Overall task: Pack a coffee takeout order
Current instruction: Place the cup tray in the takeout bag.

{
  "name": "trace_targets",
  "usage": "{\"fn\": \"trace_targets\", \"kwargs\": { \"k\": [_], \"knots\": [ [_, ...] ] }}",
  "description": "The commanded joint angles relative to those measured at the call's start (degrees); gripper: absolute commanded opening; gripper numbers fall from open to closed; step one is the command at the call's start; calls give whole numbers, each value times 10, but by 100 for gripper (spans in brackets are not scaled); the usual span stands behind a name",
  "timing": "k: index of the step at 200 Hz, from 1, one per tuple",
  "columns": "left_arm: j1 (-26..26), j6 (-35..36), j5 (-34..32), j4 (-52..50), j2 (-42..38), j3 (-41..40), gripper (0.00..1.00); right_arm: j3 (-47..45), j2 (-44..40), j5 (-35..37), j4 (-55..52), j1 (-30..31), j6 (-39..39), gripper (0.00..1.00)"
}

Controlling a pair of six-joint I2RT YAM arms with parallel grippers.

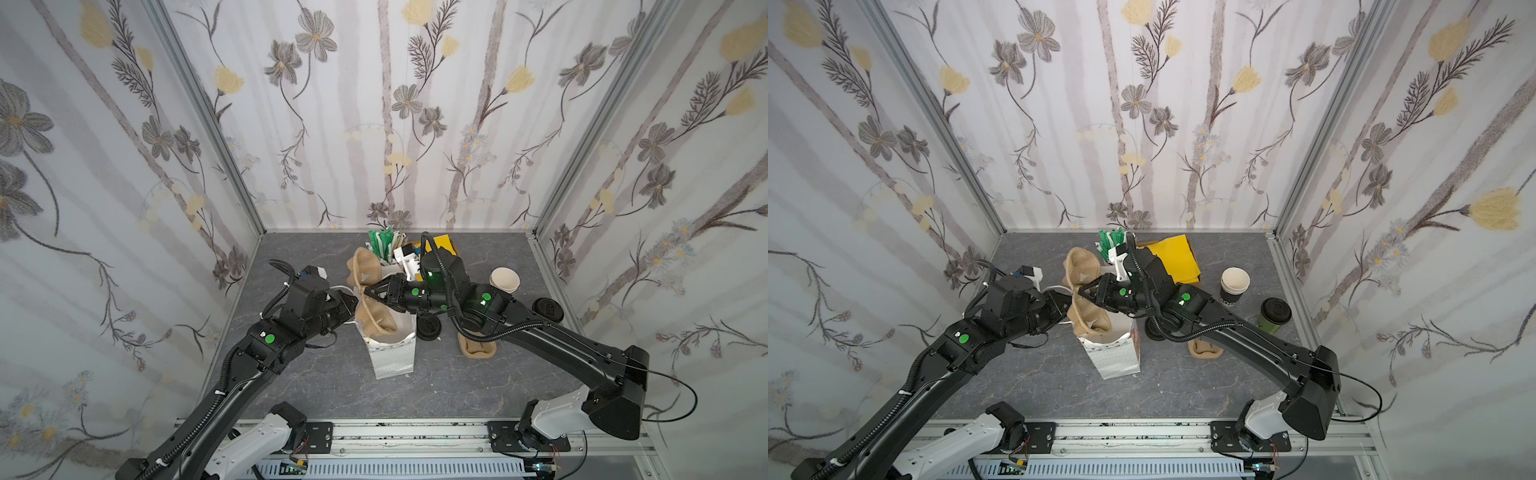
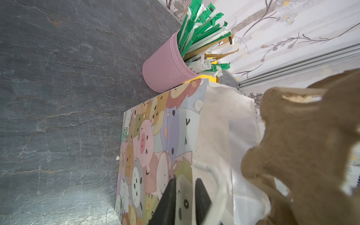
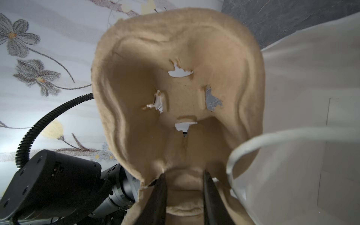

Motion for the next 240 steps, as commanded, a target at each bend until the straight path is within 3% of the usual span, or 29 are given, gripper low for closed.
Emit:
{"fn": "trace_targets", "kwargs": {
  "k": [1,172,240],
  "knots": [
    [0,0,0,19,3,0,21,24,-2,37,-41,0,-36,26],
    [0,15,12,27,31,11,23,215,71,170,-314,27,-160,25],
    [0,8,7,29,32,6,23,245,88,194,-364,32,-173,25]
  ]
}}
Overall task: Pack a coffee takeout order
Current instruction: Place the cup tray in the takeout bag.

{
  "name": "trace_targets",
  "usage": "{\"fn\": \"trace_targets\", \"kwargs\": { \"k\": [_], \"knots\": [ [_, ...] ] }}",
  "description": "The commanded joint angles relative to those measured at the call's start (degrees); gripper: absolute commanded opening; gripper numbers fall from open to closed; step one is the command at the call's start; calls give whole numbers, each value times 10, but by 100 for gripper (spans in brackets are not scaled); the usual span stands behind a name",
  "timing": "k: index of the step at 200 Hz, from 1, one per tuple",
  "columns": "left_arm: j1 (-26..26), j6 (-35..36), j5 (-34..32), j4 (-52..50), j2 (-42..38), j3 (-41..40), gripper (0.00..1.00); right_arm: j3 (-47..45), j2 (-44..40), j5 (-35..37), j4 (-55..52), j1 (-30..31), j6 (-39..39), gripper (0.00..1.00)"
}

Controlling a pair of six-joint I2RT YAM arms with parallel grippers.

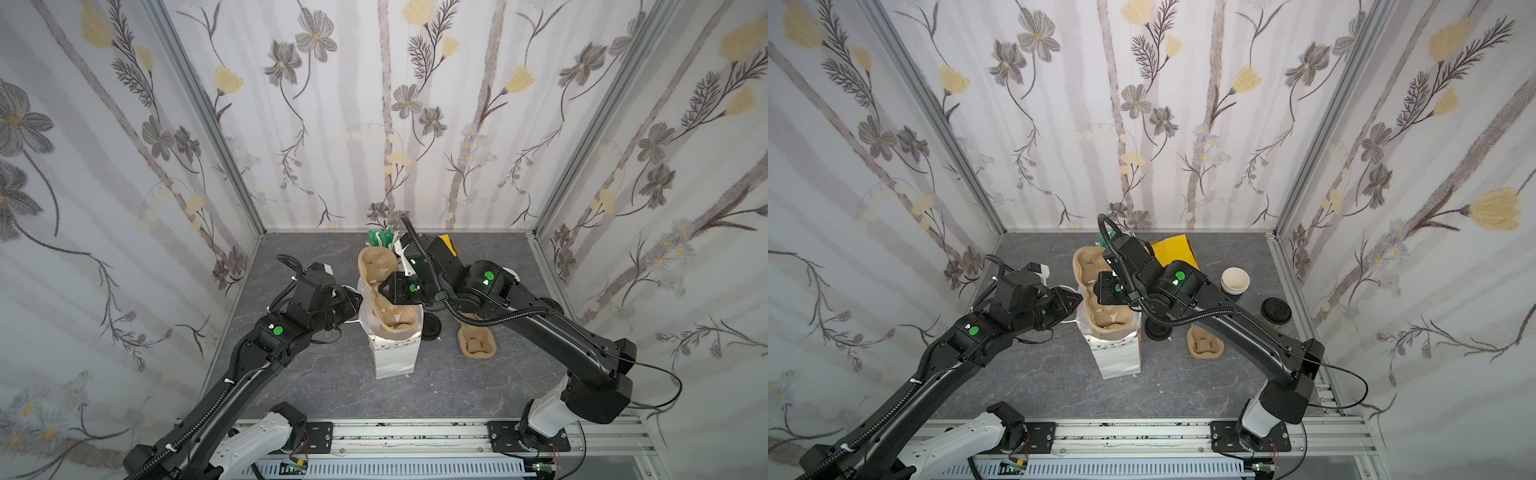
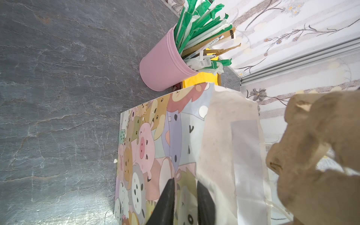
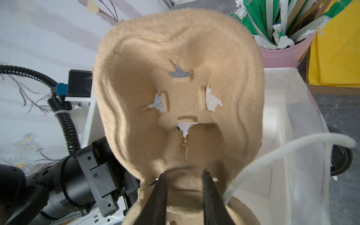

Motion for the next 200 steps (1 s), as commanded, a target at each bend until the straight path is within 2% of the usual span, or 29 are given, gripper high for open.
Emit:
{"fn": "trace_targets", "kwargs": {
  "k": [1,124,200],
  "knots": [
    [0,-4,-4,13,0,0,23,6,3,21,-16,1,-8,25],
    [0,11,9,19,27,14,24,26,36,30,-60,0,-11,26],
    [0,-14,9,26,15,1,12,26,48,27,-65,-6,16,25]
  ]
}}
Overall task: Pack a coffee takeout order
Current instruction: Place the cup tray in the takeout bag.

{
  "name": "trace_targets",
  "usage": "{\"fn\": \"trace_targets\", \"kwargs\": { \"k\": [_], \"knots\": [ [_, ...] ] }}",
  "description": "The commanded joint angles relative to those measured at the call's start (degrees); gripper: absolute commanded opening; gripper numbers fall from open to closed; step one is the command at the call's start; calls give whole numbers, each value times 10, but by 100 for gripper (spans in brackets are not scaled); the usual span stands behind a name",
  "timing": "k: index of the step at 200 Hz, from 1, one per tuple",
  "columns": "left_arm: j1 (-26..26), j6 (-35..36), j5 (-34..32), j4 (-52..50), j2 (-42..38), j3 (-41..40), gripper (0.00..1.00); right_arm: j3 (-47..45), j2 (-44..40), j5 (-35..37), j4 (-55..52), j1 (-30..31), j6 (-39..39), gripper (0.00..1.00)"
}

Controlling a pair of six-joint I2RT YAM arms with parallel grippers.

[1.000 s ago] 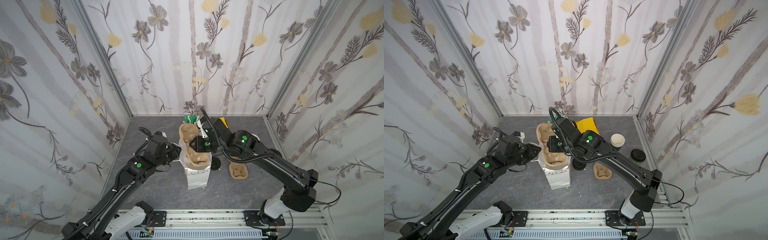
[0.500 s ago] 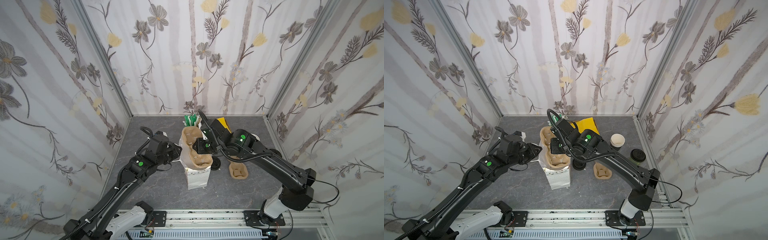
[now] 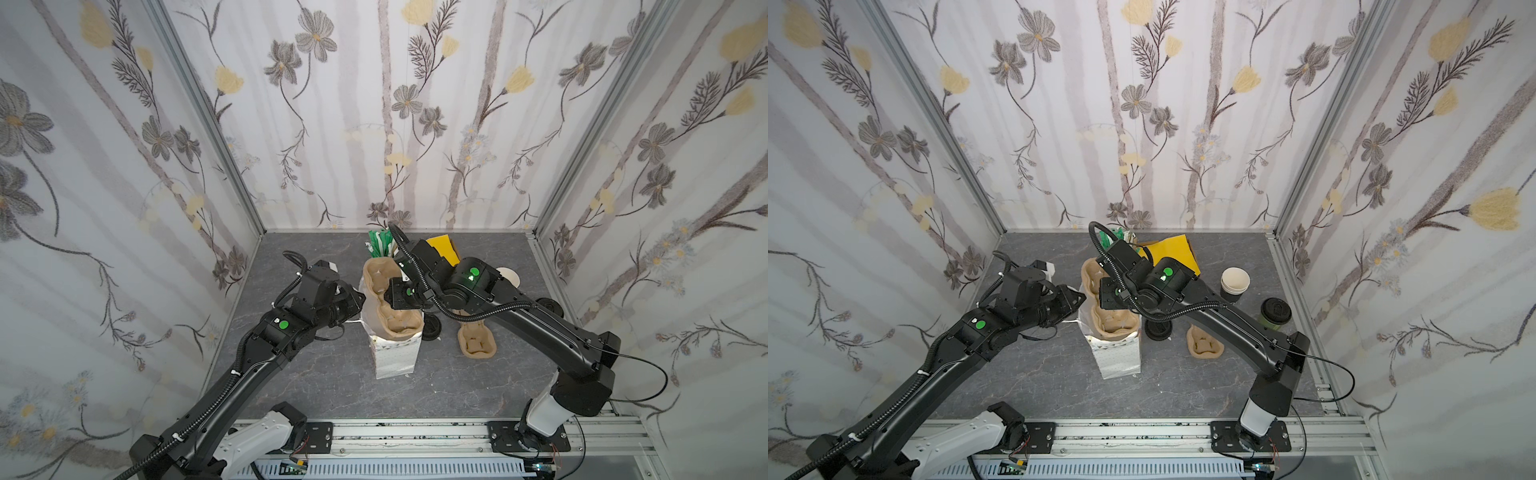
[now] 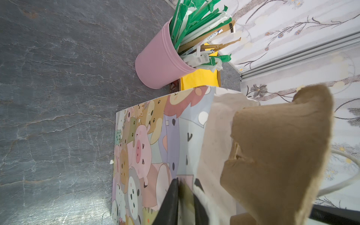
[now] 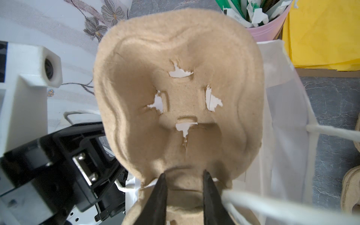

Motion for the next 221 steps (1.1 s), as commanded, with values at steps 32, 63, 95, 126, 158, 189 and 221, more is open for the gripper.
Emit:
{"fn": "trace_targets", "kwargs": {
  "k": [32,63,95,126,158,189,221],
  "knots": [
    [1,-27,-7,21,-13,-22,8,15,15,15,-15,0,18,25],
    [0,-30,-9,25,-13,-27,7,51,34,21,-52,3,10,25],
    [0,-33,-10,30,-7,-21,6,79,51,20,-83,7,8,25],
    [0,-46,-17,34,-6,-12,2,94,64,20,-107,9,5,25],
    [-1,-62,-22,37,-8,-13,0,111,80,36,-131,10,-5,25],
    [-1,-76,-21,44,-11,-19,0,127,99,41,-144,9,-14,25],
    [-14,-81,-20,50,-7,-21,0,132,109,36,-130,5,-16,25]
  ]
}}
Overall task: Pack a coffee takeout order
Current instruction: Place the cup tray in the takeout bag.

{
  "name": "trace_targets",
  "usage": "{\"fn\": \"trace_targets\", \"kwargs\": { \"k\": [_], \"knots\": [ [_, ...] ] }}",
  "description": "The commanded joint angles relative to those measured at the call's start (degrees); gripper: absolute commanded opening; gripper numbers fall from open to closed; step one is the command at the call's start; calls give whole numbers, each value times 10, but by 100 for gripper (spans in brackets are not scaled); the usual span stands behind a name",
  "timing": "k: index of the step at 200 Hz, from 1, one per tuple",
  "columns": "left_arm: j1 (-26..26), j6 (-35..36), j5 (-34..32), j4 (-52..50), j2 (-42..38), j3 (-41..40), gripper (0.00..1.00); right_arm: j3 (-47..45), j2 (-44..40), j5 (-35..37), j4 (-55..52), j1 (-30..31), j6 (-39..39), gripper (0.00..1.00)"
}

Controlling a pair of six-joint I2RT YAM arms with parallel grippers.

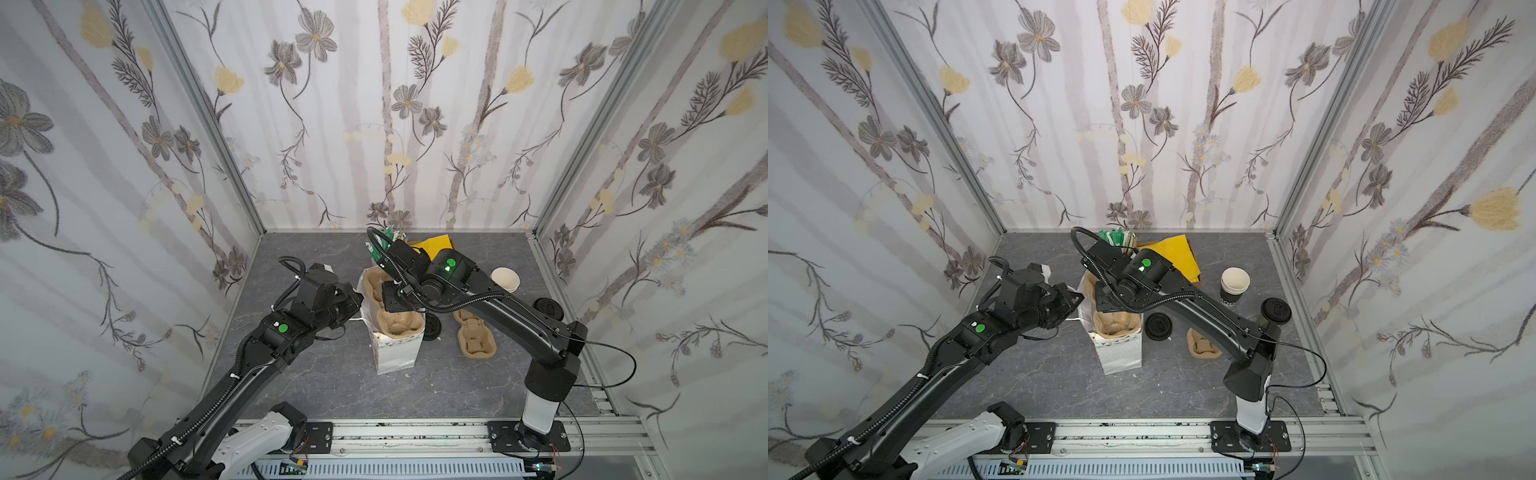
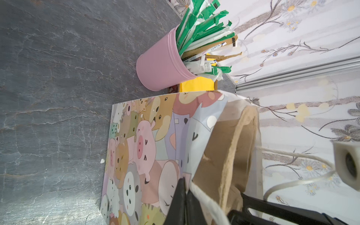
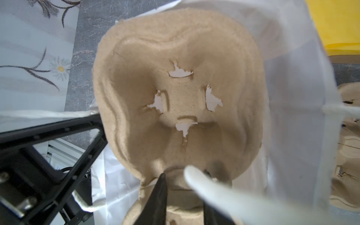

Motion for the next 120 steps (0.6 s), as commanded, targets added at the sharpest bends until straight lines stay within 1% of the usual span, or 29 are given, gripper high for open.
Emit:
{"fn": "trace_targets", "kwargs": {
  "k": [1,29,52,120],
  "knots": [
    [-8,-15,-4,24,2,-3,0,7,8,7,11,-4,-4,25],
    [-24,-24,-7,29,3,-13,0,8,16,-2,40,-11,-2,25],
    [-34,-30,-12,30,2,-17,0,15,27,6,44,-12,-4,25],
    [-37,-48,-35,33,-8,-20,0,16,34,44,8,-8,-14,25]
  ]
}}
